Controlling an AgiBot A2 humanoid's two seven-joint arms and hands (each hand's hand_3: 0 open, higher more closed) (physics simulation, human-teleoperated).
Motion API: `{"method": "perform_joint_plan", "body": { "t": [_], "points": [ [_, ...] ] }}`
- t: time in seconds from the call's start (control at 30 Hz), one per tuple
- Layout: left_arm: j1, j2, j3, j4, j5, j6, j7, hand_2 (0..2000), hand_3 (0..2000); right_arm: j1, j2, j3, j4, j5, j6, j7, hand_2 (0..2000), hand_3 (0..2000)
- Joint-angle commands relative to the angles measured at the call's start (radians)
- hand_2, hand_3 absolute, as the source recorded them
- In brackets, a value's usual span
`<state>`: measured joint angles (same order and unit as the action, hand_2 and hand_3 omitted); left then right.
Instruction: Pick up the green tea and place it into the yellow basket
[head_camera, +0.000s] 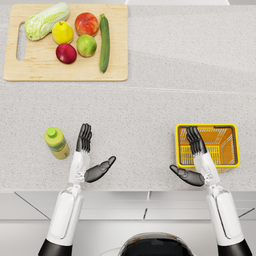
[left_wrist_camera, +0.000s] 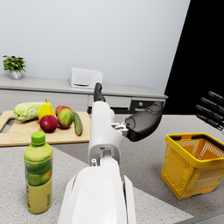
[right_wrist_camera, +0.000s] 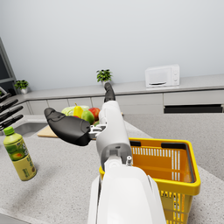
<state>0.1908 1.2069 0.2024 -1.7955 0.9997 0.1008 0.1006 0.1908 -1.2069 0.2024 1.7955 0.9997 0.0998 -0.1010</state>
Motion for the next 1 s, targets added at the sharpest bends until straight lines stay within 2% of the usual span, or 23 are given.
{"method": "perform_joint_plan", "body": {
  "t": [0.03, 0.4, 0.43, 0.5, 0.6, 0.83, 0.9, 1.0],
  "points": [
    [0.000, 0.000, 0.000, 0.000, 0.000, 0.000, 0.000, 0, 0, 0.000, 0.000, 0.000, 0.000, 0.000, 0.000, 0.000, 0, 0],
    [0.000, 0.000, 0.000, 0.000, 0.000, 0.000, 0.000, 0, 0, 0.000, 0.000, 0.000, 0.000, 0.000, 0.000, 0.000, 0, 0],
    [0.002, 0.001, 0.030, 0.016, 0.000, 0.000, 0.000, 0, 0, 0.002, -0.001, 0.030, -0.016, 0.000, 0.000, 0.000, 0, 0],
    [0.005, 0.008, -0.047, -0.042, 0.000, -0.049, -0.049, 0, 0, 0.008, -0.011, -0.037, 0.060, 0.000, -0.048, 0.049, 0, 0],
    [0.012, 0.017, -0.167, -0.063, 0.000, -0.082, -0.082, 0, 0, 0.032, -0.025, -0.135, 0.080, 0.000, -0.081, 0.082, 0, 0],
    [0.030, 0.016, -0.379, -0.050, 0.311, -0.099, -0.099, 0, 0, 0.058, -0.035, -0.294, 0.065, 0.311, -0.098, 0.099, 0, 0],
    [0.024, 0.020, -0.434, 0.019, 0.366, -0.100, -0.100, 0, 0, 0.048, -0.038, -0.313, 0.054, 0.367, -0.099, 0.100, 0, 0],
    [0.007, 0.029, -0.443, 0.139, 0.403, -0.100, -0.100, 0, 0, 0.030, -0.044, -0.294, 0.048, 0.403, -0.099, 0.101, 0, 0]
  ]
}}
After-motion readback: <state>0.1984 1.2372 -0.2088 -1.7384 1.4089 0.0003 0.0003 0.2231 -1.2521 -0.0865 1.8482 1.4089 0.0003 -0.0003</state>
